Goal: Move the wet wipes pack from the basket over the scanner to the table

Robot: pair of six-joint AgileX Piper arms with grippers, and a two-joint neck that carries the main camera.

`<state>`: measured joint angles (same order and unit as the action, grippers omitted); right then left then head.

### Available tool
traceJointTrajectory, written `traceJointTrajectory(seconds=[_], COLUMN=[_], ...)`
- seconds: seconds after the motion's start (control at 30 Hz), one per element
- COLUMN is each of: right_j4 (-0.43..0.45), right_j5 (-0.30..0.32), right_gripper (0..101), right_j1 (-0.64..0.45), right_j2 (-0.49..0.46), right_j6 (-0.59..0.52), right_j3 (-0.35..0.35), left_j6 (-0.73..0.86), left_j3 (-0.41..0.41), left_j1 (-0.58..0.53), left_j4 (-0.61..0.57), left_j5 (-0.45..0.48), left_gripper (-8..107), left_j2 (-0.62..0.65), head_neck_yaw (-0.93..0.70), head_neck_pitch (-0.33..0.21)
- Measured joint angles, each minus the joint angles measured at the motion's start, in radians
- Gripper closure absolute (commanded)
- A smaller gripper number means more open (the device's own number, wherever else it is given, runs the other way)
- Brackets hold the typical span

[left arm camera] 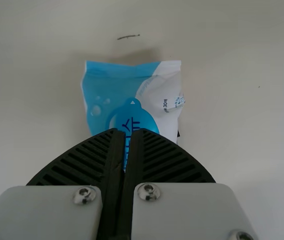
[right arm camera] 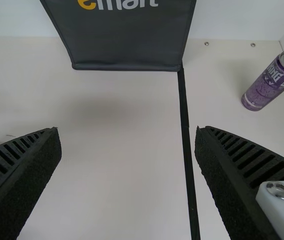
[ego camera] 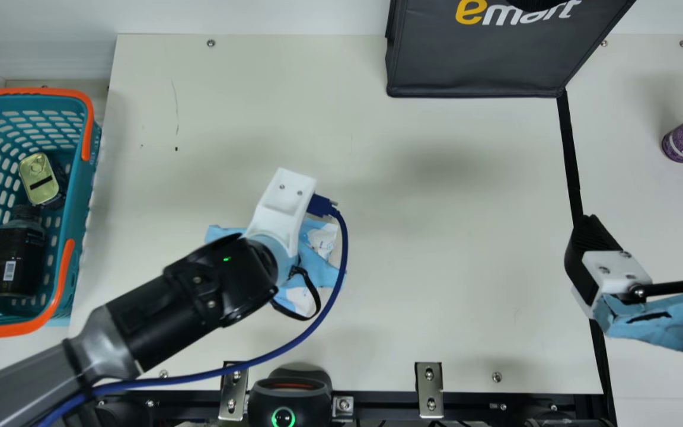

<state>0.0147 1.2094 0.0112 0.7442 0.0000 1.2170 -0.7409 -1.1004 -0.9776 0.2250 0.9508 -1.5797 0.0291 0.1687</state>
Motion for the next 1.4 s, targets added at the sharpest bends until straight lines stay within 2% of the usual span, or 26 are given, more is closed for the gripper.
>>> traceJointTrajectory(seconds=[0.33, 0.87, 1.3, 1.4], right_j4=[0.0, 0.0, 0.0, 0.0], right_j5=[0.0, 0.0, 0.0, 0.0], right_gripper=[6, 6, 6, 6], right_j1=[0.0, 0.0, 0.0, 0.0], right_j2=[0.0, 0.0, 0.0, 0.0], right_j6=[0.0, 0.0, 0.0, 0.0], right_j3=[0.0, 0.0, 0.0, 0.0], left_j6=[-0.019, -0.096, -0.107, -0.113], left_j3=[0.018, 0.005, -0.009, -0.009], left_j1=[0.006, -0.017, -0.027, -0.025], left_j4=[-0.032, 0.01, 0.008, 0.004], left_j5=[-0.024, 0.032, 0.063, 0.063], left_gripper=[107, 53, 10, 9], left_j2=[-0.118, 0.011, 0.021, 0.011], head_neck_yaw=[0.0, -0.002, 0.0, 0.0], head_neck_pitch=[0.0, 0.0, 0.0, 0.0])
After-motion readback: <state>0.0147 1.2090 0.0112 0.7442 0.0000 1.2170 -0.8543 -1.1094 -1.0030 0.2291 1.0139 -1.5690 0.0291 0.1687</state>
